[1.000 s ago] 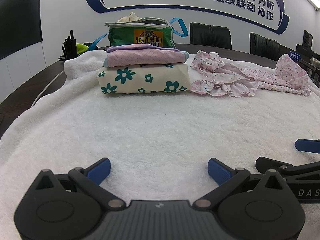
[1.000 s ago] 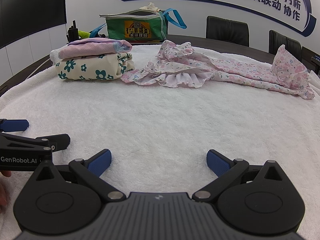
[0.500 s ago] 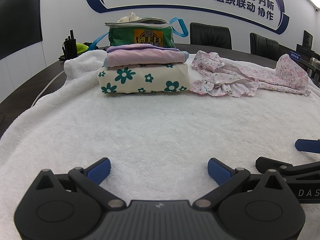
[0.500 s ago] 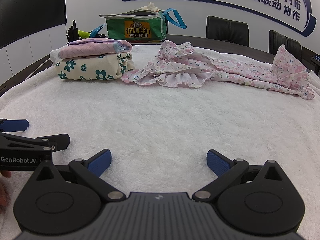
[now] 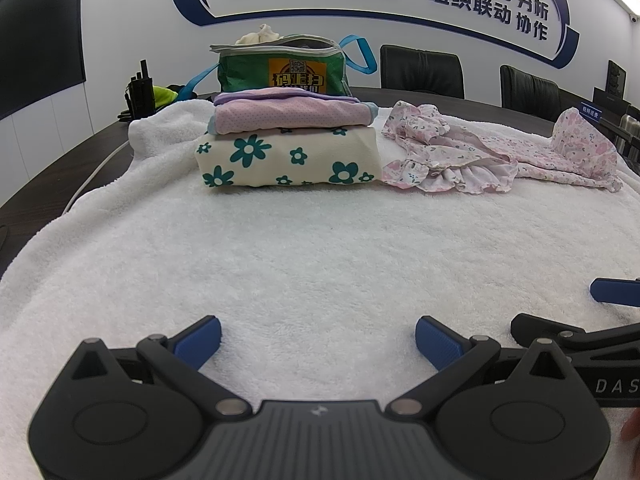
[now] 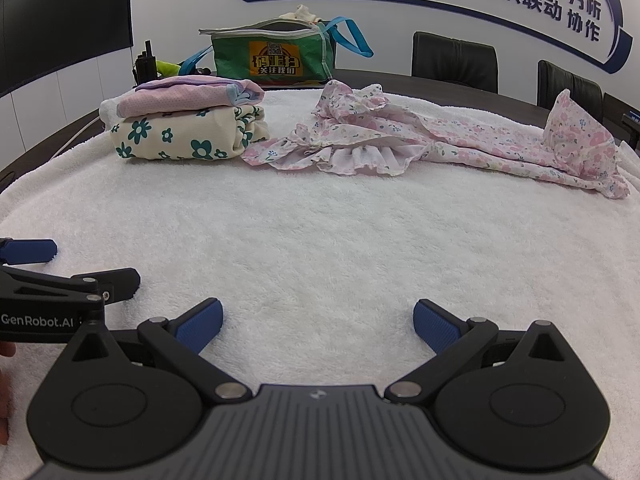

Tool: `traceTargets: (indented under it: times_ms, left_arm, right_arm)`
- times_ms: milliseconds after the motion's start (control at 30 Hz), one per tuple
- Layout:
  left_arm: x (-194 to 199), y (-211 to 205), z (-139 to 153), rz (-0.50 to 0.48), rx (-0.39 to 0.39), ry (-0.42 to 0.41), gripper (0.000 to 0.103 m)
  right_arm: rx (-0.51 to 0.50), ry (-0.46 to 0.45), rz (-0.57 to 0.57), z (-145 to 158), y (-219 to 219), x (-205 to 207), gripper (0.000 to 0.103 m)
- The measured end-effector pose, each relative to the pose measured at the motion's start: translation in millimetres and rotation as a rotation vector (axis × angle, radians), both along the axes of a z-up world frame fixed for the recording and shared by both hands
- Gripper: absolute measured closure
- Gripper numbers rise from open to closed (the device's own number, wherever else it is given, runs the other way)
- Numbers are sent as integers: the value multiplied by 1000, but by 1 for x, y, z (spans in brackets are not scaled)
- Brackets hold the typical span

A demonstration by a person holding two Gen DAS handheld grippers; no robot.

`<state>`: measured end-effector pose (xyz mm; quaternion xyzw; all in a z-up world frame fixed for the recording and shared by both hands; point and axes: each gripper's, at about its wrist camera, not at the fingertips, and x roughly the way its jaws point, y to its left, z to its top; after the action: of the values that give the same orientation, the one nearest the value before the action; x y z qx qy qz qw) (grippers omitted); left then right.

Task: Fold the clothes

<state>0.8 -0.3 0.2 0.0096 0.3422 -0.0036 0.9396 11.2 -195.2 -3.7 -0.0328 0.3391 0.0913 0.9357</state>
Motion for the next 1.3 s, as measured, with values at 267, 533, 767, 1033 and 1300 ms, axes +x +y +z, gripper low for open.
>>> traceTargets:
  times_ms: [267, 533, 767, 1033, 1300]
  left_arm:
    - [-2, 6, 25, -27, -67, 9, 1]
    - [89, -9, 91, -74, -133, -106, 2]
    - [112, -35, 67, -98, -107, -63, 5]
    - [61, -42, 73, -220, -100, -141, 5]
    - [-43, 22, 69, -252, -270, -203, 4]
  right_arm:
    - [23, 11, 36, 12, -5, -7, 0]
    - [94, -196, 7, 82, -73, 93, 0]
    - [132, 50, -66, 29, -93, 206, 46]
    - [201, -26, 12, 54, -100, 132, 102]
    - [268, 5, 459, 54, -46, -66, 100]
